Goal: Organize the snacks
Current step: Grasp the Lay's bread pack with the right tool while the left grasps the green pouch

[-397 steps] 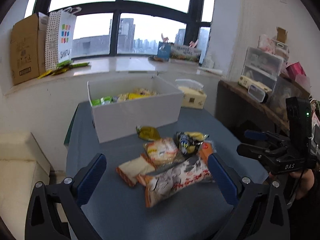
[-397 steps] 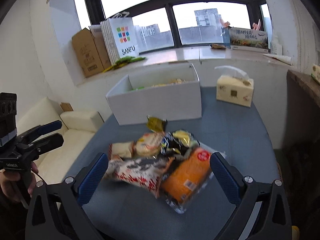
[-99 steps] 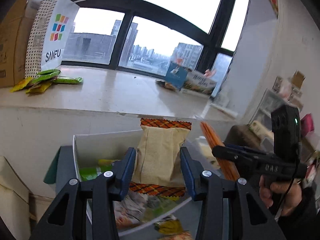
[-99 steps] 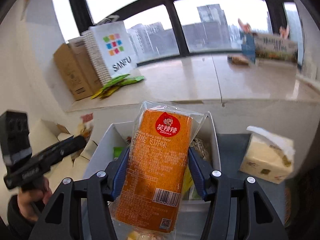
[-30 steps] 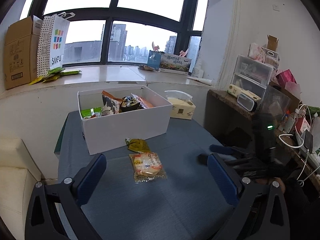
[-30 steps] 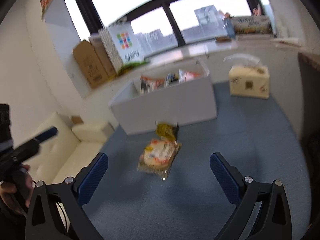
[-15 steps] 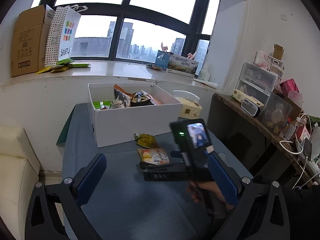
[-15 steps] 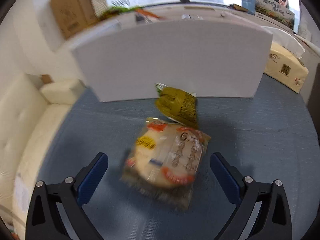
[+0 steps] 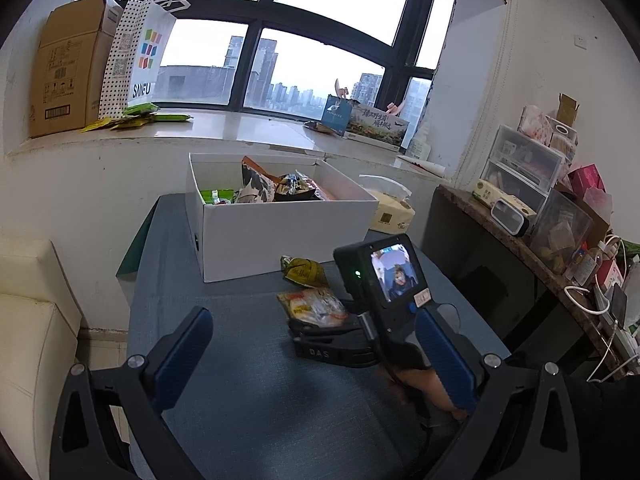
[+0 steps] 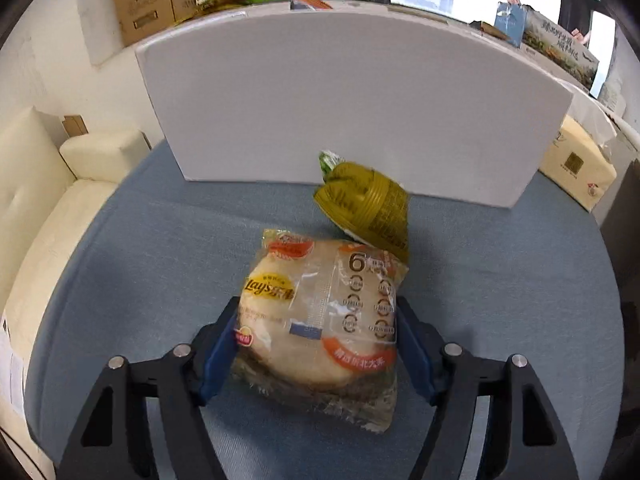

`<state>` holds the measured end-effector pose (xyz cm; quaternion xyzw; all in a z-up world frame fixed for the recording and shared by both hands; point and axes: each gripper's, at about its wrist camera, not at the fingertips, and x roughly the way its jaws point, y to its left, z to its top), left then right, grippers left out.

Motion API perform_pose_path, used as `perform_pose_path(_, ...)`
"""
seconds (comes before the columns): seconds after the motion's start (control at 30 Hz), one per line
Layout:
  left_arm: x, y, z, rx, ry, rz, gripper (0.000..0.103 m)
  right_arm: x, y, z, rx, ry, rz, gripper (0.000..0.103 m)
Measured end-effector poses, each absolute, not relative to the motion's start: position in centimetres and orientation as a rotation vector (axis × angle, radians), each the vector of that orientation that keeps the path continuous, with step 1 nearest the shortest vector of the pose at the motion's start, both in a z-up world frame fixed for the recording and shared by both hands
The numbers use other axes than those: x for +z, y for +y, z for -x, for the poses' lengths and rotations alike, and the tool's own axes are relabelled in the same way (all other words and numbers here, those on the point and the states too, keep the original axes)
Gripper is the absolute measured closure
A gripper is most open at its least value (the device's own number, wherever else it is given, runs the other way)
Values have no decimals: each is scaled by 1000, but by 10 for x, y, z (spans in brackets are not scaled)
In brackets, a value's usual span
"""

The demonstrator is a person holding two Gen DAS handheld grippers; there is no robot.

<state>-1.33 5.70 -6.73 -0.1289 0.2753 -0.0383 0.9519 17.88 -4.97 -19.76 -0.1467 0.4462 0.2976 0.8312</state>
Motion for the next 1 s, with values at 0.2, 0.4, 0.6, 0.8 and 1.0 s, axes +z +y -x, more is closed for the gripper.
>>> perform_pose_path(0.2,-75,52,-1,-71,590,239,0,-187,-79,-164,653,904,293,27)
perform_pose_path(0.4,-95,36,-56,-89,670,242,0,-147,-148,-151,605,788,189,27)
perform_pose_path(0.6,-126,9,-130,-38,736,173,0,-122,-228,-141,530,737,59,27)
perform_pose_path(0.8,-160,16,-199,71,825,225,0,-127,-270,-139,482,743,-1,27)
perform_pose_path(1.0,-185,18,-227,150,895,239,14,-136,-280,-148,478,774,-22,27)
